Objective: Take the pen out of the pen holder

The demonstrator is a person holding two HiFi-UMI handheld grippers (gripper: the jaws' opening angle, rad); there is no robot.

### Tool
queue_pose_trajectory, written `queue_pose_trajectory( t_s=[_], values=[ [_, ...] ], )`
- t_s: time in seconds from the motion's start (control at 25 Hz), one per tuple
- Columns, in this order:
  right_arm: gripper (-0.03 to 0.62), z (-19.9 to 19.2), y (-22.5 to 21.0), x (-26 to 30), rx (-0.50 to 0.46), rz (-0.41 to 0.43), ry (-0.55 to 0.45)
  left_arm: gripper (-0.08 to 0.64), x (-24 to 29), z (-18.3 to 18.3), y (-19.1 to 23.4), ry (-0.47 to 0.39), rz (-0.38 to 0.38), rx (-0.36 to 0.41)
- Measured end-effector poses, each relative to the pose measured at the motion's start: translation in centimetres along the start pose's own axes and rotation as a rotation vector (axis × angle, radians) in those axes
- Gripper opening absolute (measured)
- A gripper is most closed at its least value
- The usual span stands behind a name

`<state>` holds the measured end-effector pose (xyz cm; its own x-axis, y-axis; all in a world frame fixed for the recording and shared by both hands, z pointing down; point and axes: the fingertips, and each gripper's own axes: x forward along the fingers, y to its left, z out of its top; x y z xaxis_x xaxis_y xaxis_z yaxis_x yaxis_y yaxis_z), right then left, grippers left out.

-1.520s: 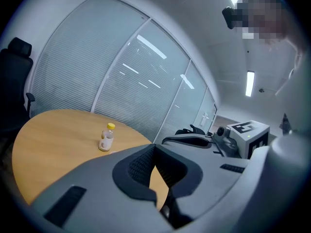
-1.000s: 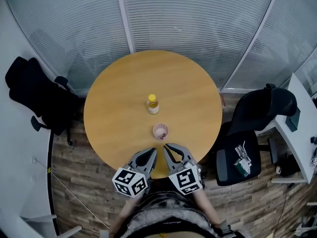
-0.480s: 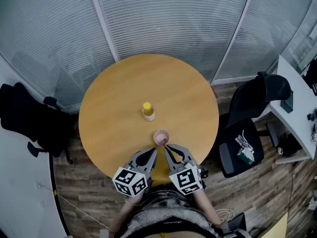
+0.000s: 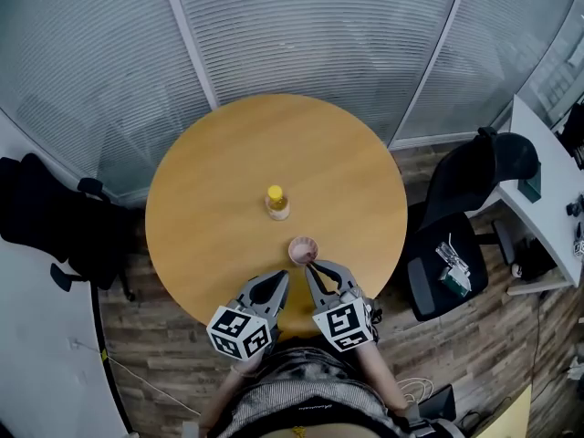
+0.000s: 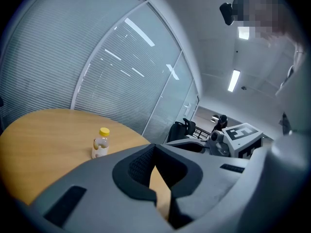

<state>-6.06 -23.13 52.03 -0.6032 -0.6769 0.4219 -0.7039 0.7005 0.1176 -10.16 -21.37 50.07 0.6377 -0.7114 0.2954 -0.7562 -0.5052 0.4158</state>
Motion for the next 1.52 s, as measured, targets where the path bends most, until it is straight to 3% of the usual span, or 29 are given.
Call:
queue_pose_trajectory(
  t_s=[0.64, 0.96, 1.16, 1.44, 1.52],
  values=[
    [0.031, -6.4, 0.3, 3.3, 0.007, -0.036, 0.182, 0.005, -0.8, -1.0, 3.2, 0.055, -0.002, -0.023],
    [0.033, -8.8, 1.1, 5.1, -0.083, -0.040, 0.283, 0.005, -1.3, -1.0, 4.4, 0.068, -0.012, -0.031],
    [0.101, -10.4, 1.3, 6.4, -0.132, -0.053, 0.354, 0.005, -1.7, -0.7, 5.2, 0.065, -0.013, -0.030],
    [0.100, -12.1, 0.8, 7.3, -0.125, -0.078, 0.382, 0.005, -2.5, -1.0, 5.4, 0.063, -0.010, -0.038],
    [0.071, -12.1, 0.6, 7.4, -0.131, -0.090, 0.377, 0.005, -2.6, -1.1, 5.4, 0.063, -0.011, -0.039]
  ],
)
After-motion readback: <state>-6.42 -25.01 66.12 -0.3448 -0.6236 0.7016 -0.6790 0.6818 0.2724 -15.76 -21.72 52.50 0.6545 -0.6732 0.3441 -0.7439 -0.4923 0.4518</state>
